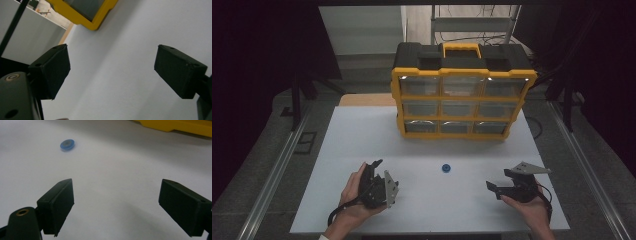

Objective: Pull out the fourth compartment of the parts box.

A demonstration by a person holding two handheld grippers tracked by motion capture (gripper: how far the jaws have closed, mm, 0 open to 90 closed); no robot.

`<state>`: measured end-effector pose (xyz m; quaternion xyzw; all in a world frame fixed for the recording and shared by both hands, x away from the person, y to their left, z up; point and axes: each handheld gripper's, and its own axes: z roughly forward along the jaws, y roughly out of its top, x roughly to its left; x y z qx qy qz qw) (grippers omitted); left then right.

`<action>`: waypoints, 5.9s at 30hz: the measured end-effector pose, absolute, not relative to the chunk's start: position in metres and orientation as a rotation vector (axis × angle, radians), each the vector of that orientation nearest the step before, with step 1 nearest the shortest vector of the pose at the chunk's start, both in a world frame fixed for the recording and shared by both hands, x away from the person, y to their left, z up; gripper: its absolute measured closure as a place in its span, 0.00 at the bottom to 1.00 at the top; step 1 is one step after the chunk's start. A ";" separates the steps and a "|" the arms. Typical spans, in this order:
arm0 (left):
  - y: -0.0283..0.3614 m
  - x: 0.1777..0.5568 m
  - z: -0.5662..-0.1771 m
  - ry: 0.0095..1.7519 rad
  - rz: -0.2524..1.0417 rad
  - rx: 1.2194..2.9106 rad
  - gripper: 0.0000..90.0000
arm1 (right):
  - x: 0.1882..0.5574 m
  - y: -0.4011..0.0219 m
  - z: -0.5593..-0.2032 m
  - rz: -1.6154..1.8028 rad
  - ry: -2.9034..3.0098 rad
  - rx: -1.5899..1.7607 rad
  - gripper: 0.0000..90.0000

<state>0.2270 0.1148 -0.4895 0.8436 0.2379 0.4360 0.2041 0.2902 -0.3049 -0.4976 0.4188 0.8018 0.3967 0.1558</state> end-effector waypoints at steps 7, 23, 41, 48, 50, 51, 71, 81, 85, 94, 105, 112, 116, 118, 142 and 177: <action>0.104 0.227 -0.485 0.607 1.238 2.359 0.16 | 0.291 -0.308 -0.497 1.141 2.280 1.213 0.15; 0.077 0.227 -0.489 0.439 1.330 2.438 0.17 | 0.292 -0.306 -0.498 1.122 2.285 1.207 0.15; 0.046 0.229 -0.496 0.291 1.402 2.503 0.17 | 0.293 -0.305 -0.499 1.108 2.288 1.205 0.15; 0.043 0.228 -0.499 0.275 1.435 2.514 0.17 | 0.294 -0.304 -0.499 1.107 2.292 1.200 0.15; 0.043 0.228 -0.499 0.277 1.438 2.512 0.17 | 0.295 -0.304 -0.499 1.106 2.291 1.200 0.15; 0.043 0.228 -0.499 0.280 1.441 2.512 0.17 | 0.295 -0.304 -0.499 1.105 2.291 1.199 0.15; 0.041 0.240 -0.491 0.323 1.486 2.490 0.17 | 0.295 -0.305 -0.498 1.104 2.281 1.201 0.15; 0.040 0.251 -0.485 0.335 1.490 2.492 0.17 | 0.295 -0.305 -0.499 1.101 2.282 1.201 0.16; 0.039 0.254 -0.484 0.333 1.495 2.492 0.17 | 0.295 -0.305 -0.499 1.102 2.277 1.202 0.16; 0.037 0.264 -0.477 0.326 1.496 2.481 0.16 | 0.295 -0.306 -0.498 1.115 2.268 1.201 0.16; 0.043 0.278 -0.466 0.374 1.504 2.457 0.16 | 0.295 -0.305 -0.498 1.114 2.272 1.194 0.16; 0.043 0.285 -0.460 0.387 1.505 2.448 0.16 | 0.295 -0.305 -0.498 1.110 2.274 1.194 0.16; 0.042 0.289 -0.457 0.392 1.510 2.446 0.17 | 0.295 -0.305 -0.498 1.110 2.274 1.193 0.16; 0.041 0.291 -0.456 0.391 1.518 2.435 0.17 | 0.295 -0.305 -0.498 1.110 2.275 1.192 0.16; 0.037 0.319 -0.449 0.363 1.587 2.399 0.17 | 0.295 -0.305 -0.498 1.107 2.274 1.190 0.16; 0.036 0.343 -0.440 0.344 1.634 2.366 0.17 | 0.296 -0.305 -0.498 1.104 2.279 1.186 0.16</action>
